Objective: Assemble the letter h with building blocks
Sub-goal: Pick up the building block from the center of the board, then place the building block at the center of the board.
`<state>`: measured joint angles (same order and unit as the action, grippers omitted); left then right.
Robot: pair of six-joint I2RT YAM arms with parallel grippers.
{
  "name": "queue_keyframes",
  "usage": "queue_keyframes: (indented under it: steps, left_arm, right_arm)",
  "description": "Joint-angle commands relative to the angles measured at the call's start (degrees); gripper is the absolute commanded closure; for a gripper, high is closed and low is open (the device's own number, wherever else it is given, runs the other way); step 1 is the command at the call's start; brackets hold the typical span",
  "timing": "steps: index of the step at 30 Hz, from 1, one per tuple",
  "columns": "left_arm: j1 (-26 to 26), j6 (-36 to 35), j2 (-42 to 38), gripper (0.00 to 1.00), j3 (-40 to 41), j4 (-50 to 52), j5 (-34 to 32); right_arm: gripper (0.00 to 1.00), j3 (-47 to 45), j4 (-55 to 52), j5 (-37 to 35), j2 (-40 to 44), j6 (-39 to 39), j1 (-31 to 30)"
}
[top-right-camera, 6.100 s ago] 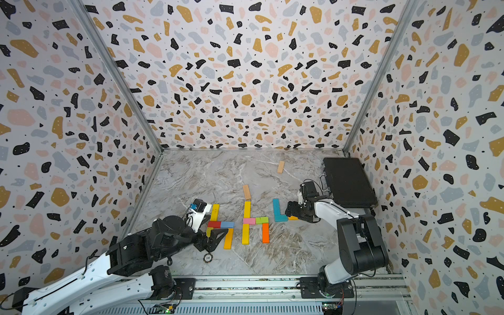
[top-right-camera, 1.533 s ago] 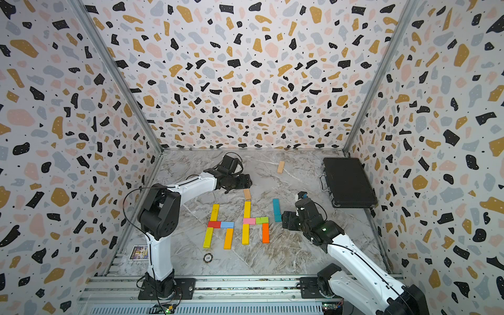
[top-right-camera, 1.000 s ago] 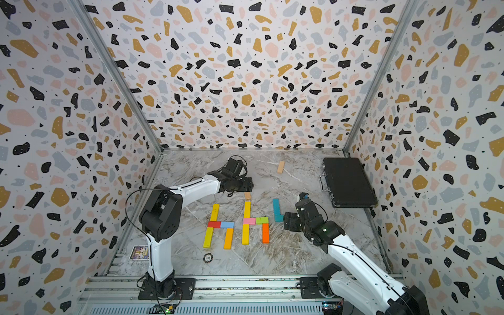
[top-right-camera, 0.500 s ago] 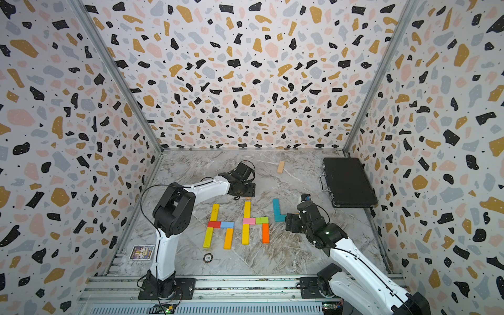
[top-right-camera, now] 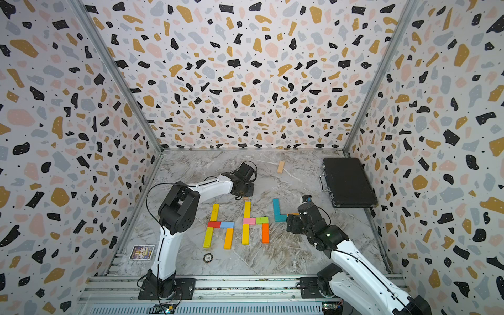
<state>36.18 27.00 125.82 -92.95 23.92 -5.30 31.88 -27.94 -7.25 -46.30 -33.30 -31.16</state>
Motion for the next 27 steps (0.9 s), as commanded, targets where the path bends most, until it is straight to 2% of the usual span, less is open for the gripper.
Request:
queue_keyframes:
  steps: [1, 7, 12, 16, 22, 27]
  left_arm:
    - [0.6, 0.8, -0.8, 0.85, -3.5, -1.5, 1.1]
    - [3.2, 3.0, -13.3, 0.86, 2.4, -6.2, 1.8]
    - [12.2, 6.1, -23.7, 0.86, 11.9, -8.7, 2.4]
    - [20.8, 8.3, -28.6, 0.86, 18.1, -9.8, 2.2]
    - [31.1, 10.3, -27.9, 0.86, 23.2, -13.0, 2.0]
    - [35.6, 12.2, -22.0, 0.87, 23.3, -15.8, 2.0]
  right_arm:
    - [0.15, -0.6, -1.6, -2.6, 1.2, -1.6, -0.2]
    - [0.13, -0.8, -4.6, -7.3, 5.8, -4.4, -0.1]
    - [0.1, 0.4, -8.2, -12.8, 9.9, -5.1, 0.0]
    - [0.09, 3.2, -11.4, -16.6, 11.3, -5.3, 0.3]
    - [0.08, 7.1, -13.1, -21.3, 16.5, -3.9, 0.4]
    - [0.08, 10.6, -15.1, -23.0, 19.7, -3.2, 0.4]
